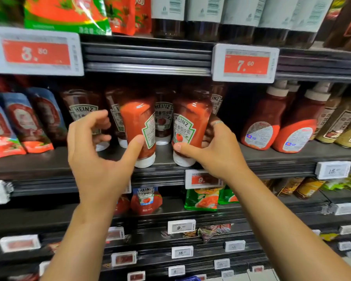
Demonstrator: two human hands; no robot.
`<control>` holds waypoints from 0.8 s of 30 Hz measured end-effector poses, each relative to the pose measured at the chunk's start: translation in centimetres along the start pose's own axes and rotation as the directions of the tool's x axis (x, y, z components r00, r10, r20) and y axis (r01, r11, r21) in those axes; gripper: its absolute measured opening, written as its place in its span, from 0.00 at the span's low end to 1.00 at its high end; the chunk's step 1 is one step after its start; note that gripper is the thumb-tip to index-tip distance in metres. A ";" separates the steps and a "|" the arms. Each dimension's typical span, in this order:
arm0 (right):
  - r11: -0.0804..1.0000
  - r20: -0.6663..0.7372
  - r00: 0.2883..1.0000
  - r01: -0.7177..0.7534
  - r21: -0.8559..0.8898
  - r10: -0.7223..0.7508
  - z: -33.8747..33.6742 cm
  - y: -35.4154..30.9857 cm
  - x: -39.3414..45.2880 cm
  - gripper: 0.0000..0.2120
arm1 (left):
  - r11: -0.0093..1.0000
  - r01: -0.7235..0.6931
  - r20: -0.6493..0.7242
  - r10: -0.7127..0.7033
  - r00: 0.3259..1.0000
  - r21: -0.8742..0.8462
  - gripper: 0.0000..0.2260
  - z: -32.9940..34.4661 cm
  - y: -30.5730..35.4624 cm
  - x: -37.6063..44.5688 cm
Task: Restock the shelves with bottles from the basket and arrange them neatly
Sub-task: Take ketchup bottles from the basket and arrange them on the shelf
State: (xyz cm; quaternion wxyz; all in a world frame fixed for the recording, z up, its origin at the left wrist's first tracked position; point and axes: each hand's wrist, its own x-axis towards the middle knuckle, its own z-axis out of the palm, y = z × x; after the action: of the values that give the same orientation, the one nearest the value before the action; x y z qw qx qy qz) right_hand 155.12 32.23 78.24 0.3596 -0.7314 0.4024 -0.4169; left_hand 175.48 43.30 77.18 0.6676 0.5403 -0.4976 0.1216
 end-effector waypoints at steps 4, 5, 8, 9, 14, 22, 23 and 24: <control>1.000 0.029 1.000 0.006 0.017 -0.007 -0.7 0.1 0.2 0.30 | 0.948 -0.312 0.015 0.314 0.949 -0.063 0.01 1.7 3.4 -3.0; 1.000 0.043 0.999 0.012 0.027 -0.013 -1.0 0.0 0.3 0.28 | 0.961 -0.254 0.105 0.265 0.958 -0.109 0.04 2.7 4.2 -3.8; 0.998 0.091 0.996 0.007 0.066 -0.013 -2.2 -0.1 0.3 0.22 | 0.984 0.040 0.314 0.016 0.949 -0.173 0.16 5.0 5.8 -5.9; 0.998 0.107 0.994 0.010 0.065 -0.017 -2.7 -0.1 0.2 0.21 | 0.984 0.105 0.343 -0.049 0.938 -0.146 0.19 5.6 6.0 -6.4; 0.998 0.159 0.986 0.056 -0.027 -0.051 -4.6 -0.5 -0.1 0.21 | 0.962 0.273 0.459 -0.254 0.852 0.025 0.33 7.8 6.4 -6.2; 0.997 0.150 0.988 0.020 0.076 -0.031 -4.8 0.3 0.0 0.28 | 0.963 0.260 0.445 -0.265 0.855 0.074 0.27 9.4 5.7 -4.3; 0.998 0.123 0.992 0.033 0.059 -0.040 -4.9 0.5 -0.2 0.28 | 0.965 0.254 0.445 -0.257 0.858 0.067 0.26 9.7 5.8 -4.3; 0.998 0.093 0.995 0.041 0.044 -0.045 -5.1 0.7 -0.3 0.27 | 0.968 0.246 0.452 -0.245 0.858 0.059 0.25 10.1 6.1 -4.4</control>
State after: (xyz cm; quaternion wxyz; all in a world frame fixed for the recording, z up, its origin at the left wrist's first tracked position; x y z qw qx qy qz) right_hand 150.25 31.18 79.54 0.3843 -0.7510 0.3602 -0.3983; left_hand 163.76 38.81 76.55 0.5423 0.6126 -0.5672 -0.0946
